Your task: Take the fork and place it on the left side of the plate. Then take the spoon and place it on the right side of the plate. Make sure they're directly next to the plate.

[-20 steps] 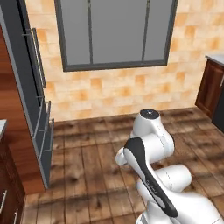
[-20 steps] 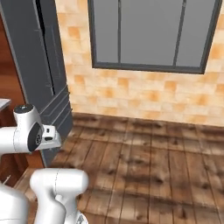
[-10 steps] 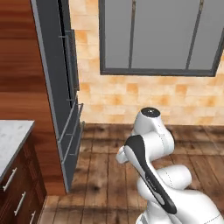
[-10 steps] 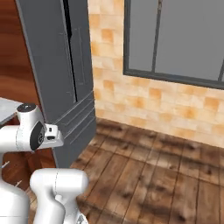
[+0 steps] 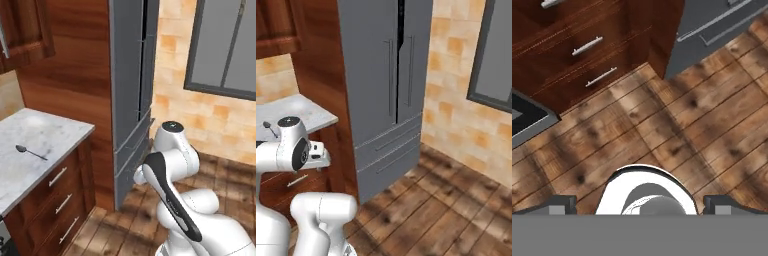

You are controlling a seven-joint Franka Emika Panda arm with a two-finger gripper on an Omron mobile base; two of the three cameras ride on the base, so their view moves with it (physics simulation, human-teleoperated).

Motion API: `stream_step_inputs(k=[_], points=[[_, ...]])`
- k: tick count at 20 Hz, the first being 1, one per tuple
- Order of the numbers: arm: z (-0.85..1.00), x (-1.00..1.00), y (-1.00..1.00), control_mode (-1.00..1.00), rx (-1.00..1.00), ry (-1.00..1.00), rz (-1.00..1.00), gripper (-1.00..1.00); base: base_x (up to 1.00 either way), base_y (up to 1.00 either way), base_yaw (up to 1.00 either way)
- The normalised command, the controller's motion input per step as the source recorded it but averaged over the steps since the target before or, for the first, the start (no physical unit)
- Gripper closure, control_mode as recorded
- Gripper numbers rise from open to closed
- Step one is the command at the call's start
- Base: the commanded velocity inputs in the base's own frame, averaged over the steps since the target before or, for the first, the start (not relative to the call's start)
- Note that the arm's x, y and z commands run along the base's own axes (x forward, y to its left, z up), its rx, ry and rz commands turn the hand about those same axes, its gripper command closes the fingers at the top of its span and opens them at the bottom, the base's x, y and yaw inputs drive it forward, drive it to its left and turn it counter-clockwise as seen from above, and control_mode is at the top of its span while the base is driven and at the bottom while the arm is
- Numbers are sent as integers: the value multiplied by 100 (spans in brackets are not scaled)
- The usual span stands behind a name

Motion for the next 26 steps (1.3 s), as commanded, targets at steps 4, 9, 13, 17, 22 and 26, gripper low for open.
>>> stream_step_inputs(k=[4,9,13,17,22,26], points=[[0,0,0,100,0,0,0,-100,32,8,73],[0,0,0,100,0,0,0,-100,52,4,62],[0,0,0,100,0,0,0,-100,70,0,51],[0,0,0,100,0,0,0,-100,64,-12,39],[0,0,0,100,0,0,0,-100,63,-25,26],[0,0,0,100,0,0,0,-100,45,-39,13]])
